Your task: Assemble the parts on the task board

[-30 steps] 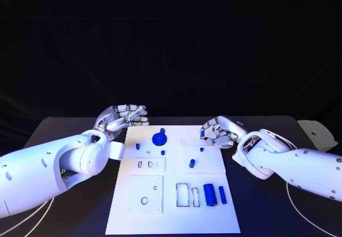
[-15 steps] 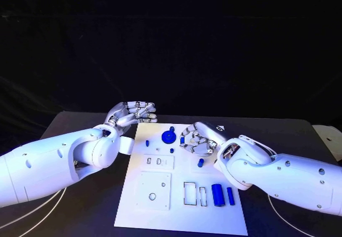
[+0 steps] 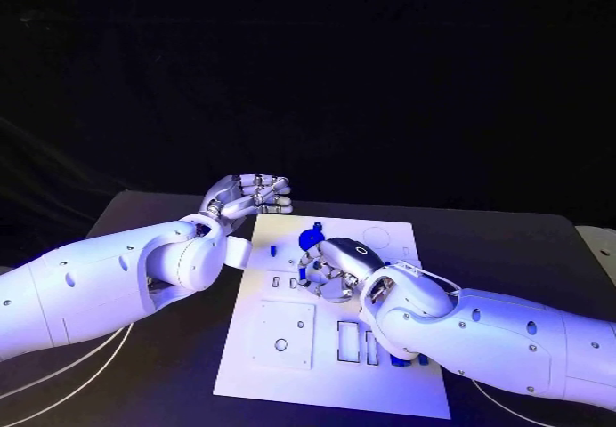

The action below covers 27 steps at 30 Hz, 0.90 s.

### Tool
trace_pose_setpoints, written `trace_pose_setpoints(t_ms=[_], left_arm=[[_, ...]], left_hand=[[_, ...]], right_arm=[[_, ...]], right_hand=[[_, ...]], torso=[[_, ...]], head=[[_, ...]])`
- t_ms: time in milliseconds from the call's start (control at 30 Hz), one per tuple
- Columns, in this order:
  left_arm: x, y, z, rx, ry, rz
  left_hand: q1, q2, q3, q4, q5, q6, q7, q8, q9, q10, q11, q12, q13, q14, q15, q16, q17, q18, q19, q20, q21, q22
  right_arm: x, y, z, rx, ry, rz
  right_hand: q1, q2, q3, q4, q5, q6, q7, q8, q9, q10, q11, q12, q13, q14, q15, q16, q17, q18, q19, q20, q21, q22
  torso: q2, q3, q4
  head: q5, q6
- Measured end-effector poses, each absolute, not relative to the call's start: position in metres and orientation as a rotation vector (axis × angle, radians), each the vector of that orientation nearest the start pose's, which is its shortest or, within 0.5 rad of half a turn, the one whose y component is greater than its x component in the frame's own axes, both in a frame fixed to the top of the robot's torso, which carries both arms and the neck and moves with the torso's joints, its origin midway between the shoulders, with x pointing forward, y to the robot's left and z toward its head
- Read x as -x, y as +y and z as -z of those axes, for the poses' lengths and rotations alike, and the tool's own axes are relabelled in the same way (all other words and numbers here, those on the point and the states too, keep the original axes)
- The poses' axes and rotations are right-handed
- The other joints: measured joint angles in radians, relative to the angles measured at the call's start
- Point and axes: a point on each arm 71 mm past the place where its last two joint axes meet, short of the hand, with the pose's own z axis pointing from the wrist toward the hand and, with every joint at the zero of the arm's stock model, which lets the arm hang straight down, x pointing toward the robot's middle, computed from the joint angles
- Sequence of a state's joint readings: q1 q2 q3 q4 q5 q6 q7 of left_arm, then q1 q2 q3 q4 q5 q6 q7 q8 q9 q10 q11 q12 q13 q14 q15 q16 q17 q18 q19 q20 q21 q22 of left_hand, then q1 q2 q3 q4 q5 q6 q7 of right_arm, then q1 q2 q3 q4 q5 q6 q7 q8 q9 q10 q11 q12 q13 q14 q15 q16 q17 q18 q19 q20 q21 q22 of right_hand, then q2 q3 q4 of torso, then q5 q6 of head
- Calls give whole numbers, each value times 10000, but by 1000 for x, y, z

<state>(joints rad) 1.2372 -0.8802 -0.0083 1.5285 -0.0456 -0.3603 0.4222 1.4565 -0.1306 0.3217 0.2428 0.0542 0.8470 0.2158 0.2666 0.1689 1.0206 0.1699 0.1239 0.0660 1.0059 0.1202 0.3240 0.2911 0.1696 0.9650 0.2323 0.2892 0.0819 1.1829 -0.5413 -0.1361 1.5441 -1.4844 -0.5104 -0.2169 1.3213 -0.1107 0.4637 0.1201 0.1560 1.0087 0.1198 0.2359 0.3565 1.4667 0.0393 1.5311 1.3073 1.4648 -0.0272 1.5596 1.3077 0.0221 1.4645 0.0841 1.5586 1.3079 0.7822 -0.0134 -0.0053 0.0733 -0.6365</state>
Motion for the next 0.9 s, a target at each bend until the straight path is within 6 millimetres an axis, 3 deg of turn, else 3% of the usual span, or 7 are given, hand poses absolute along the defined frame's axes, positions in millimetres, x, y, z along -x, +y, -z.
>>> trace_pose_setpoints(t_ms=[400,900], left_arm=[[-499,229,145,10301,13038,15148],[-499,229,145,10300,13038,15150]], left_hand=[[0,0,0,0,0,0,0,0,9,0,0,0,0,0,0,0,13,-1,0,0,-38,1],[0,0,0,0,0,0,0,0,7,0,0,0,0,0,0,0,12,0,0,0,-38,1]], right_arm=[[-441,-40,216,2598,16015,-8360],[-442,-40,217,3011,15948,-7998]], right_hand=[[-1,-2,-2,-1,-37,-43,7,1,0,0,0,-39,8,0,0,0,-1,0,0,0,0,-2],[-200,-94,26,30,-57,-60,-12,8,72,0,0,-38,6,0,1,0,-3,0,-1,1,0,-4]], torso=[[3,12,-18],[-8,6,-10]], head=[[59,-108],[25,-175]])
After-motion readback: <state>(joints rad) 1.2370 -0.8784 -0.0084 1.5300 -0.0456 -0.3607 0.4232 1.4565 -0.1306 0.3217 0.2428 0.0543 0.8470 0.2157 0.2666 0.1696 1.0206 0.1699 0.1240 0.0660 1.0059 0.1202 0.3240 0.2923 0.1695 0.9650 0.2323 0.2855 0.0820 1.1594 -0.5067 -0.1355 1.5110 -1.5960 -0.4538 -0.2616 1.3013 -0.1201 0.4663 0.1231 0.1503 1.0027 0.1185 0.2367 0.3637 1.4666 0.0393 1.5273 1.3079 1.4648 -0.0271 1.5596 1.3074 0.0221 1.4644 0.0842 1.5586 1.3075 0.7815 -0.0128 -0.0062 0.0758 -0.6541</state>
